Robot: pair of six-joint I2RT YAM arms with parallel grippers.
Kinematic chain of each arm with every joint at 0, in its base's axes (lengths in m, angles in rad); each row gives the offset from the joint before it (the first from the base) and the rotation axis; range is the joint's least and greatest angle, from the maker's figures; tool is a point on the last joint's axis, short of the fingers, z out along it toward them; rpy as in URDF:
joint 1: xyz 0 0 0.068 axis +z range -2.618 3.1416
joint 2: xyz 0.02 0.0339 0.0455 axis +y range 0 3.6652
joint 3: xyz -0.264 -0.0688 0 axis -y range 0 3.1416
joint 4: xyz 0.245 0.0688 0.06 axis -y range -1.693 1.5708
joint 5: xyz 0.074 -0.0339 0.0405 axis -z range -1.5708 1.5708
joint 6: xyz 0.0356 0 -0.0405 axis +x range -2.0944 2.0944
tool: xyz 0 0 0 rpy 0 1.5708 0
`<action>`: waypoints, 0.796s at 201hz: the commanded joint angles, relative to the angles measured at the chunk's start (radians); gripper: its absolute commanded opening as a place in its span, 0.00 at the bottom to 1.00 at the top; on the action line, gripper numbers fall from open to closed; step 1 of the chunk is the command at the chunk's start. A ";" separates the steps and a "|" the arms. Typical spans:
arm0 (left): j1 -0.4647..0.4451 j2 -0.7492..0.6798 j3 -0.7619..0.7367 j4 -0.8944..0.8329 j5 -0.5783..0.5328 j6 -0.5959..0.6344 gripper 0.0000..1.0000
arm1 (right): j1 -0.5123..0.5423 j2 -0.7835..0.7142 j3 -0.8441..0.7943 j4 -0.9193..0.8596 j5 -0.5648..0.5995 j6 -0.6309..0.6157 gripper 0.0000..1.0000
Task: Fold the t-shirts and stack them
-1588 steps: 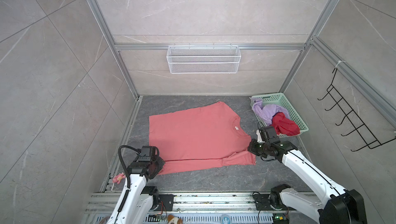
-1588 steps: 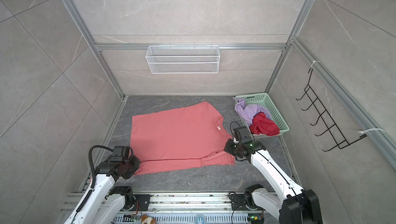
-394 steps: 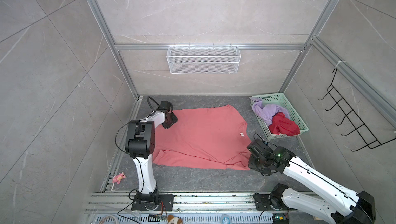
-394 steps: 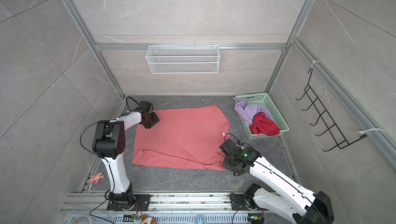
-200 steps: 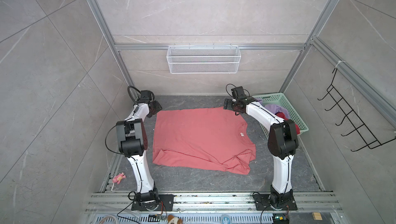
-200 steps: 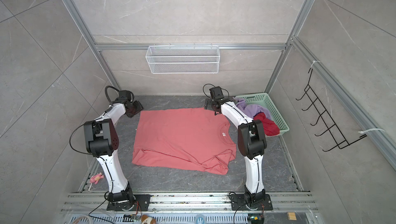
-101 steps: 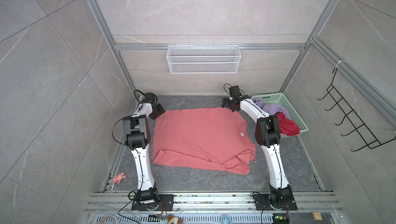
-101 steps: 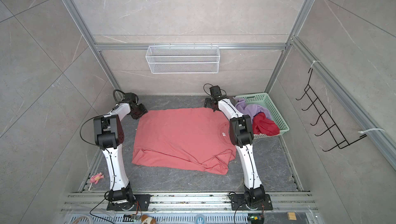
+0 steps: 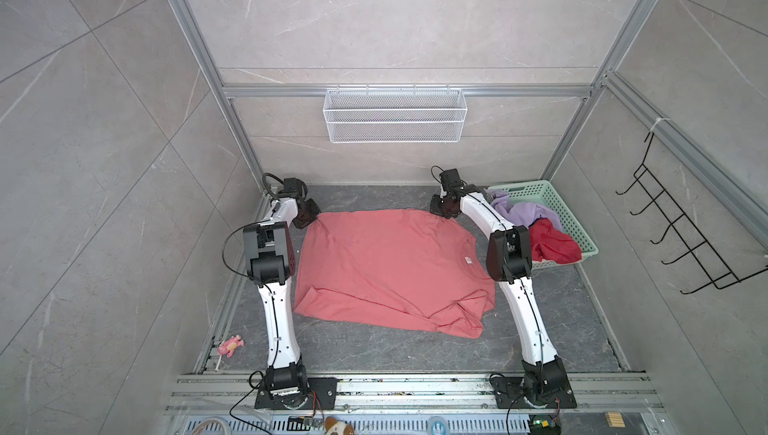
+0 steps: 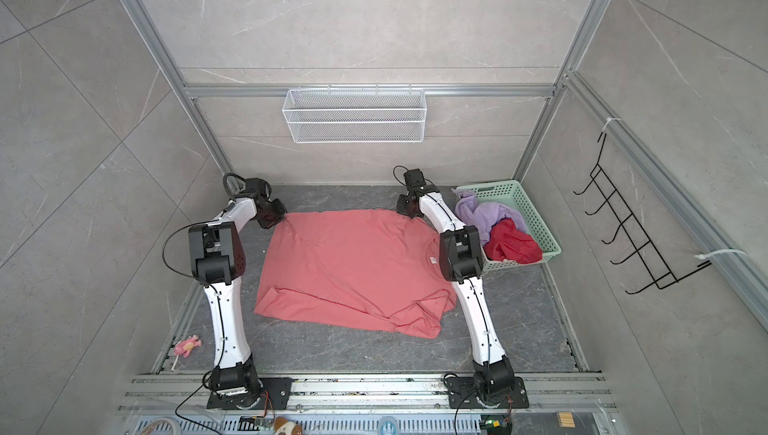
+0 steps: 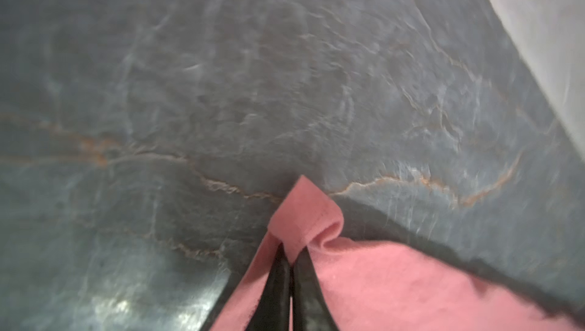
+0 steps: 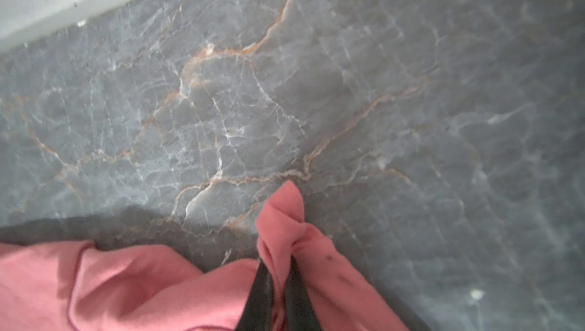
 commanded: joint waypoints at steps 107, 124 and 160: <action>-0.007 -0.672 -0.509 0.180 -0.077 0.007 0.00 | 0.009 -0.859 -0.781 0.214 0.033 -0.072 0.01; -0.008 -0.813 -0.704 0.207 -0.113 -0.036 0.00 | 0.028 -1.025 -1.045 0.248 0.046 -0.033 0.05; -0.009 -1.074 -1.076 0.190 -0.258 -0.174 0.00 | 0.177 -1.290 -1.415 0.129 0.196 0.115 0.32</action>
